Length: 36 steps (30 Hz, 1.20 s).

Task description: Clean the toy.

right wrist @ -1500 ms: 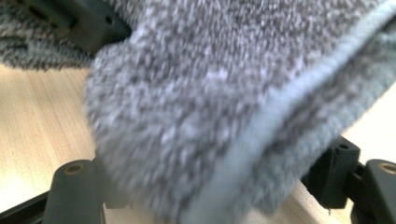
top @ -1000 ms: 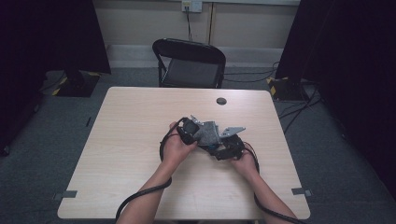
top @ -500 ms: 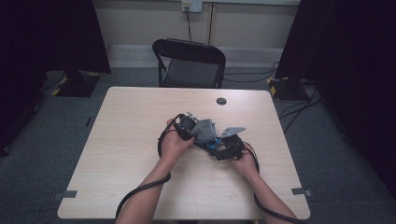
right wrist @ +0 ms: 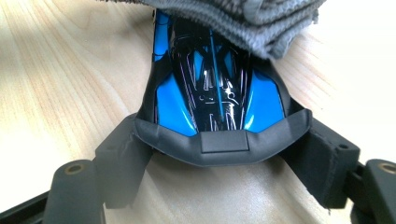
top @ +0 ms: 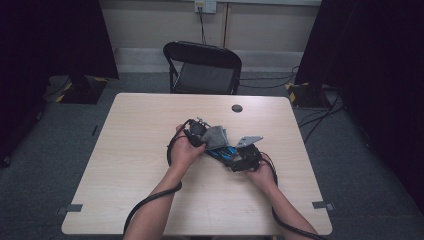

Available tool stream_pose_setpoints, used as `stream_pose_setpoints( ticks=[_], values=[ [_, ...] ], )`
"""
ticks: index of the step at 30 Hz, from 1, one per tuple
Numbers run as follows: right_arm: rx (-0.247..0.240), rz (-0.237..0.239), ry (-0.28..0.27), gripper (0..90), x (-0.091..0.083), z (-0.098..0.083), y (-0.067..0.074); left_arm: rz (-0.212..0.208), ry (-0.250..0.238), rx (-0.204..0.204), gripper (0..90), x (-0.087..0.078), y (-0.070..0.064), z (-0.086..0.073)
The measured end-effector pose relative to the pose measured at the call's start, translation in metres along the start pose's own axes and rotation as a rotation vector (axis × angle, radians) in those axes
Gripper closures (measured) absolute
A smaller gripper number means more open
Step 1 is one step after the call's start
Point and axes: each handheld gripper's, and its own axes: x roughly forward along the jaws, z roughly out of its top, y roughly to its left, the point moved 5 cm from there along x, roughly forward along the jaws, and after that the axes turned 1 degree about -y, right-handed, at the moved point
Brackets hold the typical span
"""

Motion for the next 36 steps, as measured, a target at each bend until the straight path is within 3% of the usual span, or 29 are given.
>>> stream_pose_setpoints(
  ticks=[10, 15, 25, 36],
  values=[
    [0.000, 0.000, 0.000, 25.6, 0.000, 0.000, 0.000, 0.006, -0.005, -0.028, 73.7, 0.002, 0.006, 0.001],
    [0.001, -0.001, 0.000, 25.6, 0.000, 0.000, 0.000, 0.023, 0.005, -0.019, 73.7, 0.002, 0.011, 0.002],
    [0.000, -0.001, 0.000, 25.5, 0.000, 0.000, 0.000, 0.045, 0.006, -0.057, 73.7, 0.005, 0.021, -0.002],
    [0.002, -0.002, 0.000, 25.5, 0.000, 0.000, 0.000, 0.064, 0.030, -0.058, 73.7, 0.010, 0.029, -0.006]
  ],
)
